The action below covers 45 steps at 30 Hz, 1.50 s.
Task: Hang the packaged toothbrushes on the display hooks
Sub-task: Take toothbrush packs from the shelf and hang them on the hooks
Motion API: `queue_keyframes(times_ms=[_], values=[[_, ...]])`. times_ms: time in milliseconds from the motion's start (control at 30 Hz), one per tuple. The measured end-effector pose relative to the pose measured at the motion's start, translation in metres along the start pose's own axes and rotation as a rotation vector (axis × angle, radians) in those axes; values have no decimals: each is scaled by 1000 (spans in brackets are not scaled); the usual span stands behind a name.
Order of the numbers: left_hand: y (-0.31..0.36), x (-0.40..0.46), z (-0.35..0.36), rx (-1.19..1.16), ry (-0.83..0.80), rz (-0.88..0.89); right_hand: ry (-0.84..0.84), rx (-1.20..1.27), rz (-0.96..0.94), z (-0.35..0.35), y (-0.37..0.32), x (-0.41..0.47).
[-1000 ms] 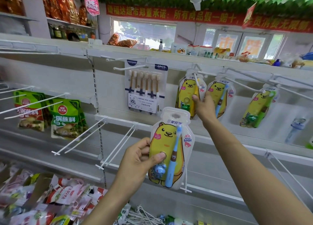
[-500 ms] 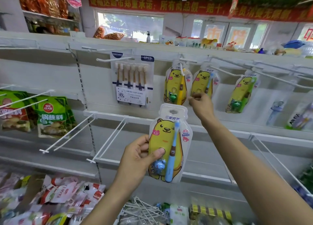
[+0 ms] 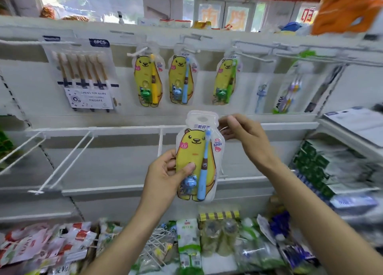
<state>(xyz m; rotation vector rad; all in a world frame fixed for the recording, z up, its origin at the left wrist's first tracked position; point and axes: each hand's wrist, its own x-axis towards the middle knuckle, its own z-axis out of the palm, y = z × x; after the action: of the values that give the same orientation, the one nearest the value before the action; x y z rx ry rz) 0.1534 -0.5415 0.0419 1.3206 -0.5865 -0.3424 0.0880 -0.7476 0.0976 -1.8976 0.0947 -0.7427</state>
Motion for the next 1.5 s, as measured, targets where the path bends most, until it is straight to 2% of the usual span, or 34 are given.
queue_keyframes(times_ms=[100,500,633,833,1067,1333,1500], values=[[-19,-3,41,5,-53,-21,-69,21,11,-31,5,-41],[-105,-33,199,148,-245,-168,-70,75,185,-188,79,-130],[-133,-46,232,203,-222,-224,-121,56,265,-221,109,-147],[-171,-52,251,256,-154,-320,-171,113,354,-233,154,-158],[-229,-45,248,282,-123,-406,-163,136,456,-214,224,-167],[-323,-46,261,291,-63,-538,-162,176,598,-204,328,-192],[-399,-40,280,293,13,-579,-208,164,642,-204,417,-195]])
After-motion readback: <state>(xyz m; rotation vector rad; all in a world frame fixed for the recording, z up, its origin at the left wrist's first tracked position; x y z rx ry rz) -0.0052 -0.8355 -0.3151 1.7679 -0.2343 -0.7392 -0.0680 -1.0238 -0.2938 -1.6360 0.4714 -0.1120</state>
